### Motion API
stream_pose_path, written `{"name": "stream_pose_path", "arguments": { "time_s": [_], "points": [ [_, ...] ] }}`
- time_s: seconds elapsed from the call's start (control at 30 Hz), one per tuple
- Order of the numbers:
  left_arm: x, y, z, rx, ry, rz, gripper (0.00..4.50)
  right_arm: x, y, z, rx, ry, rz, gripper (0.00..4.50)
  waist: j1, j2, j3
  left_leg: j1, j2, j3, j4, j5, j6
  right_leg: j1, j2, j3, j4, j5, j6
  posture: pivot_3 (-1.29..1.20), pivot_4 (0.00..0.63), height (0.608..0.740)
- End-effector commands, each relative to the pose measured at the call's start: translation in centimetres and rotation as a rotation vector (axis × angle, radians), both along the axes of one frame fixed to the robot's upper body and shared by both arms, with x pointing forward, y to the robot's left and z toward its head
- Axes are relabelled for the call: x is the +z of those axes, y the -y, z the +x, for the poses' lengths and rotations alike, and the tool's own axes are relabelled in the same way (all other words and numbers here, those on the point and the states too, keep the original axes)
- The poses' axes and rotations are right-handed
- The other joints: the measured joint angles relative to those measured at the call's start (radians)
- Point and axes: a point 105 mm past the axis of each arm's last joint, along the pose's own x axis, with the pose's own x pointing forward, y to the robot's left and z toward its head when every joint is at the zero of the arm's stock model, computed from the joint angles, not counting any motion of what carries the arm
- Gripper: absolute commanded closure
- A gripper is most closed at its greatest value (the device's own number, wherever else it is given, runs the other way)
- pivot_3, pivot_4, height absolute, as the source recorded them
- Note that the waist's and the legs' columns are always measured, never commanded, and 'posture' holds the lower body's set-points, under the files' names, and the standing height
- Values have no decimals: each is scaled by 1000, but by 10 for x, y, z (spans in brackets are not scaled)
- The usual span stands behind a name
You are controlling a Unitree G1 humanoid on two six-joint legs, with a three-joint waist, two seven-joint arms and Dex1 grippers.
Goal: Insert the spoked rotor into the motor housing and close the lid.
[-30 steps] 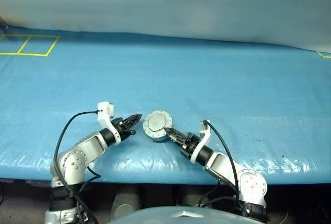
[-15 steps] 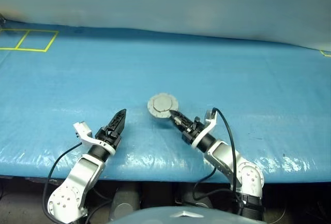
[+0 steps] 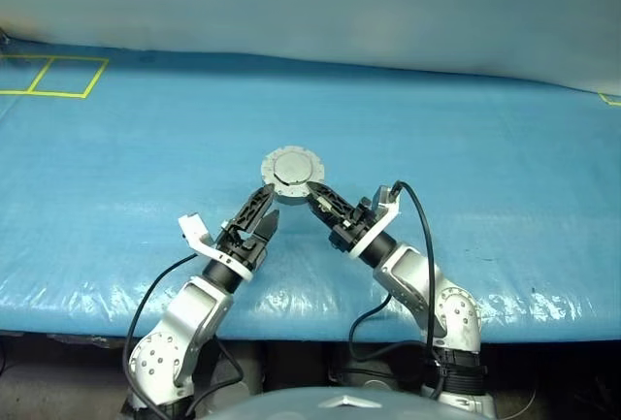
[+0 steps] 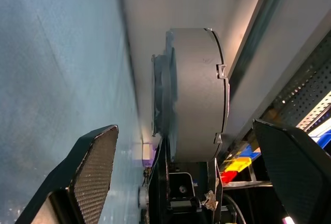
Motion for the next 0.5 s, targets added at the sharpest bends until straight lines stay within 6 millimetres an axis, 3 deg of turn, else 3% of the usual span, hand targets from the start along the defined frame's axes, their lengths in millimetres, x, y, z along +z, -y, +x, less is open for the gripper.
{"name": "stream_pose_path", "arguments": {
  "time_s": [0.03, 0.5],
  "points": [
    [14, 4, 1, 3, 59, -99, 0, 25, -5, -11, 44, 96, 67, 3292, 1, 0, 0, 0, 0, 0, 0, 0, 0, 0, 0, 0, 0, 0, 0, 0, 150, 740],
    [-7, 9, 21, -8, -25, 1, 0, 21, -18, -33, 184, 140, -12, 3292, 1, 0, 0, 0, -5, 0, 3, 0, 2, 2, 0, 2, 0, 2, 3, 0, 150, 740]
  ]
}}
